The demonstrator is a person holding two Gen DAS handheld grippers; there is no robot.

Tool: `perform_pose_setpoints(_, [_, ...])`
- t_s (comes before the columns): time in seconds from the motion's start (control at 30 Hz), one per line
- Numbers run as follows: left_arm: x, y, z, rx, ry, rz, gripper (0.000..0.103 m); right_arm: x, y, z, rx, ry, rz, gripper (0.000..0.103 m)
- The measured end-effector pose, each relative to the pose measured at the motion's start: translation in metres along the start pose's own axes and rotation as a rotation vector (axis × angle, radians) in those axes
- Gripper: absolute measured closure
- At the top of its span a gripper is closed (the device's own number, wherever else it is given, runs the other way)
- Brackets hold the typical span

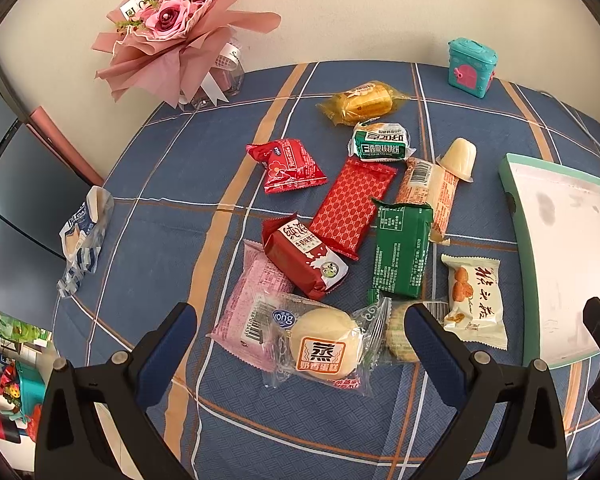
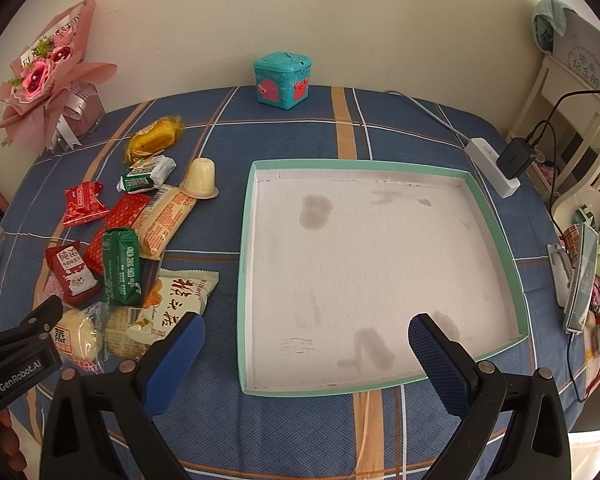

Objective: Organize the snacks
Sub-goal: 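Move both tools toward the snack pile on the tablecloth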

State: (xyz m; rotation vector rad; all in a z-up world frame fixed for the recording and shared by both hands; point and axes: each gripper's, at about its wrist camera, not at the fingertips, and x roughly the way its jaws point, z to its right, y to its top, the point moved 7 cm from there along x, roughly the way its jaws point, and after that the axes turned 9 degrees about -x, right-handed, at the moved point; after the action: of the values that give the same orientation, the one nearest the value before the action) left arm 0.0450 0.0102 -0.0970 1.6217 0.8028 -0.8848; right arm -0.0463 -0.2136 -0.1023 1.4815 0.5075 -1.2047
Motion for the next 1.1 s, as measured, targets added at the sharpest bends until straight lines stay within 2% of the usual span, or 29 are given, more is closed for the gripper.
perform_pose_setpoints(1.1, [0.0016, -0.0008, 0.0006, 0.002, 0.009, -0.009, 0.000, 0.0005, -0.0010, -0.0010, -0.001, 0.001, -0.004, 0.000])
